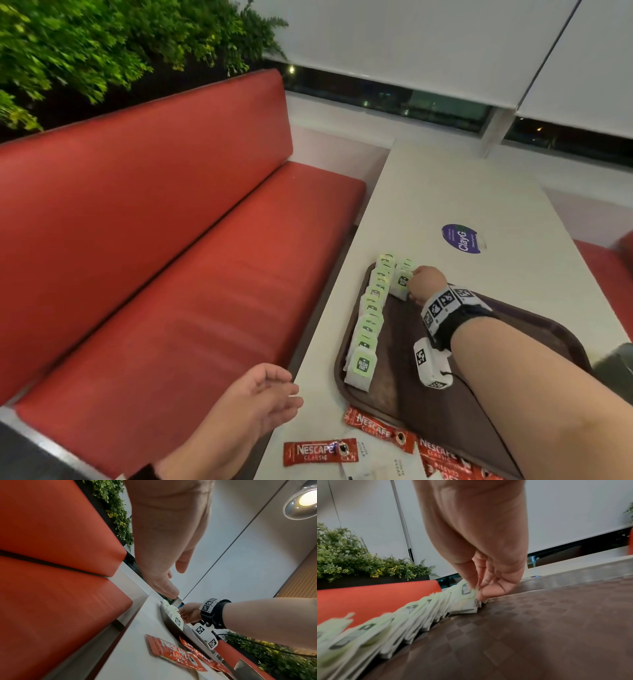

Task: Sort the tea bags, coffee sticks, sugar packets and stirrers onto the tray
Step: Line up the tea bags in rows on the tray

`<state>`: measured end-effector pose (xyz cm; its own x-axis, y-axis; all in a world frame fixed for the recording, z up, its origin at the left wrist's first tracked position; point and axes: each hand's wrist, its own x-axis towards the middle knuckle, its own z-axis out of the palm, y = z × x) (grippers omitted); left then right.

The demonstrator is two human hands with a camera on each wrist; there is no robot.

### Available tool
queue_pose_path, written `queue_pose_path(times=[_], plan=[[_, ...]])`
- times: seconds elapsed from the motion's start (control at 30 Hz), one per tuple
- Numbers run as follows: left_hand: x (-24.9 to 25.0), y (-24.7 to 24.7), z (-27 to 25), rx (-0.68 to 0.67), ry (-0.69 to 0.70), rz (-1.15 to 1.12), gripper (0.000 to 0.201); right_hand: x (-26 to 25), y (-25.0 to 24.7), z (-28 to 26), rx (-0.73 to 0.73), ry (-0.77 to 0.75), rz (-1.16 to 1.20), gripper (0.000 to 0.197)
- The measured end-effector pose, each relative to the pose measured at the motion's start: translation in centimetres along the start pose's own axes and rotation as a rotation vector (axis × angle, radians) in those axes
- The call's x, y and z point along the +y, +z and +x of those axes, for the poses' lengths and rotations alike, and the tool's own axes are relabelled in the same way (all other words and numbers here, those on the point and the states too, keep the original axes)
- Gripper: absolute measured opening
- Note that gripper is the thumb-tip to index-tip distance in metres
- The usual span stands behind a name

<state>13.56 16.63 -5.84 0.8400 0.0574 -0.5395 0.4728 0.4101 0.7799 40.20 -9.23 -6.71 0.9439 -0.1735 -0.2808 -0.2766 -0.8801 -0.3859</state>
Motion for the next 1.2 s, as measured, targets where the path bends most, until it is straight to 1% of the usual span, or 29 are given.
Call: queue_pose_path(times=[0.07,0.1,0.17,0.27,0.33,0.37,0.4,0.5,0.57,0.63,0.73,0.8,0.83,0.93,1.0,1.1,1.2], plan=[[0.1,-0.1,-0.3,-0.012,-0.002,0.007,0.007,-0.2,0.0,-0.5,0.069,0.027,-0.072,0.03],[0.1,-0.2,-0.4,-0.019,-0.001,0.01,0.008,-0.2,0.0,-0.7,0.098,0.036,-0.056,0.029],[0.0,-0.2,-0.9,-0.03,0.005,0.028,0.01,0.2,-0.5,-1.1,0.144,0.016,0.006,0.029],[0.0,0.0,-1.8,-0.053,0.029,0.061,0.006,0.9,-2.3,-3.6,0.204,-0.067,0.19,0.023],[-0.1,0.2,-2.3,-0.065,0.048,0.081,0.007,1.6,-4.1,-6.8,0.201,-0.139,0.337,0.012],[-0.2,0.4,-2.5,-0.071,0.054,0.09,0.008,2.1,-5.1,-8.7,0.193,-0.178,0.376,0.013],[-0.4,0.6,-2.7,-0.077,0.057,0.101,0.008,2.8,-6.0,-10.9,0.187,-0.216,0.398,0.013],[-1.1,1.3,-3.0,-0.103,0.063,0.135,0.009,5.9,-8.1,-18.3,0.167,-0.301,0.442,0.007],[-1.6,2.2,-3.4,-0.111,0.063,0.16,0.009,9.2,-8.8,-23.2,0.151,-0.31,0.476,0.006],[-2.0,3.4,-3.8,-0.112,0.064,0.173,0.008,12.8,-8.8,-27.3,0.148,-0.255,0.494,0.006],[-3.1,5.5,-4.8,-0.146,0.075,0.27,0.007,18.7,-7.9,-32.1,0.21,-0.12,0.442,0.009],[-4.2,7.0,-5.6,-0.175,0.093,0.384,0.01,22.3,-6.8,-34.4,0.21,-0.042,0.358,0.012],[-4.9,7.8,-6.0,-0.186,0.097,0.447,0.012,23.9,-6.1,-35.3,0.194,-0.023,0.297,0.012],[-7.0,10.2,-7.1,-0.228,0.106,0.611,0.014,27.8,-4.2,-37.6,0.133,-0.034,0.143,0.012],[-8.4,11.7,-7.9,-0.29,0.126,0.703,0.013,29.8,-3.6,-38.6,0.103,-0.016,0.062,0.011],[-10.0,14.2,-9.1,-0.363,0.186,0.841,0.011,32.2,-3.5,-39.6,0.043,0.033,-0.062,0.027],[-11.3,17.0,-10.4,-0.411,0.262,0.992,0.008,33.1,-3.6,-40.7,-0.02,0.056,-0.124,0.038]])
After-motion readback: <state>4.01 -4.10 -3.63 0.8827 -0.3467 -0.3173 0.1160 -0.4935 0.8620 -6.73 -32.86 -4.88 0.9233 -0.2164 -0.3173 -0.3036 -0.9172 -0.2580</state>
